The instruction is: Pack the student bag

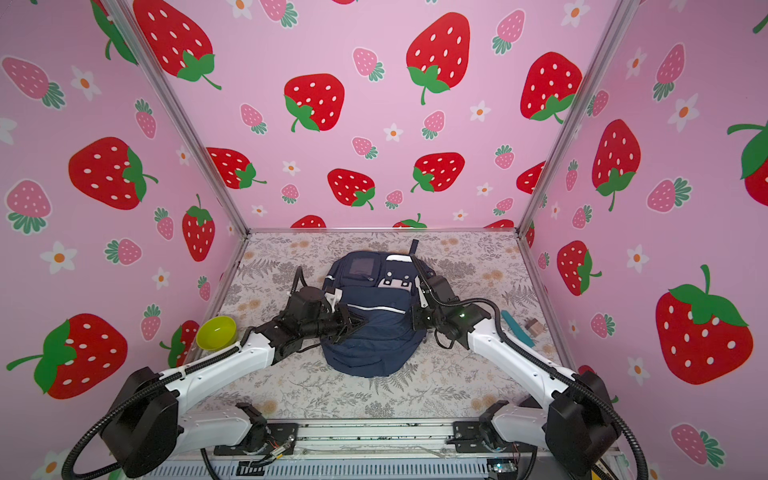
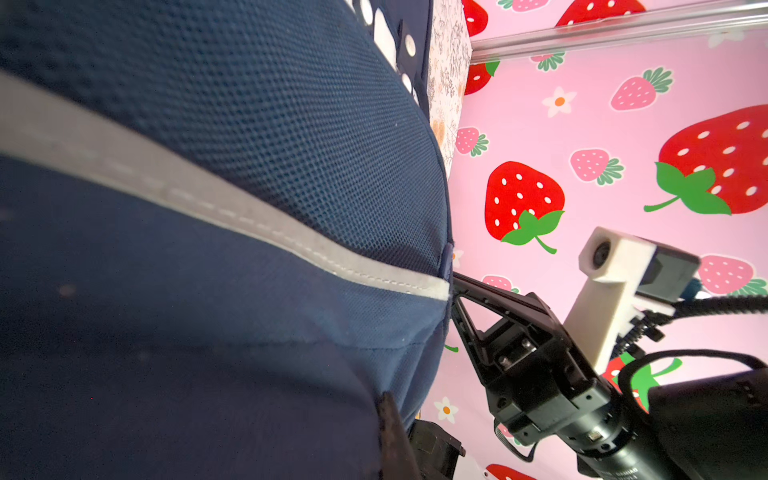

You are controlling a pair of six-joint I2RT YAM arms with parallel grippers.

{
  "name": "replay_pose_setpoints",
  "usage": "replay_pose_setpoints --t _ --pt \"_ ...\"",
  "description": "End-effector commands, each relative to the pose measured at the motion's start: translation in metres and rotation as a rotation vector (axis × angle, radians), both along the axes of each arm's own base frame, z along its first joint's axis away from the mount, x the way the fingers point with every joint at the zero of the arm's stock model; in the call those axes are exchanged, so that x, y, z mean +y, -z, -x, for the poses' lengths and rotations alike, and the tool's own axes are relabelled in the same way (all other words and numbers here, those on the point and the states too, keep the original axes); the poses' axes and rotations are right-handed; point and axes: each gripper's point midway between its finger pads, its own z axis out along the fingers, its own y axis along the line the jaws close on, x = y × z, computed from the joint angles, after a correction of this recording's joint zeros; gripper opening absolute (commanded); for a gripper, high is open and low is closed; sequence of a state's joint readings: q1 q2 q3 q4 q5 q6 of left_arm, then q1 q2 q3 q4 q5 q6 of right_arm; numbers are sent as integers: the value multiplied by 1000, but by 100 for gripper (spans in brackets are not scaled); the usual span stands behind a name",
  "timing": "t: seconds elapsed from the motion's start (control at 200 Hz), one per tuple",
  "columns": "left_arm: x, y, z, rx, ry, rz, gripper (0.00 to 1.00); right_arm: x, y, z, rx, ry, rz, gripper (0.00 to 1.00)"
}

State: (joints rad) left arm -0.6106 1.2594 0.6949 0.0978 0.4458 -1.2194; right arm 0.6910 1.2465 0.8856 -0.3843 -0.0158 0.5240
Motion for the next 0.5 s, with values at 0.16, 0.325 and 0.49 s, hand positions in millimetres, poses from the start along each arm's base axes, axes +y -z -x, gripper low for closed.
replay_pose_setpoints --t 0.16,0.325,0.49 --pt "-17 -18 12 -24 28 29 0 -42 0 -35 -70 208 109 3" --pt "-17 -21 12 -38 43 -5 25 -41 -12 -30 -77 196 72 32" --pt "-3 -39 12 -128 63 -117 56 -44 -49 -20 -142 189 -5 67"
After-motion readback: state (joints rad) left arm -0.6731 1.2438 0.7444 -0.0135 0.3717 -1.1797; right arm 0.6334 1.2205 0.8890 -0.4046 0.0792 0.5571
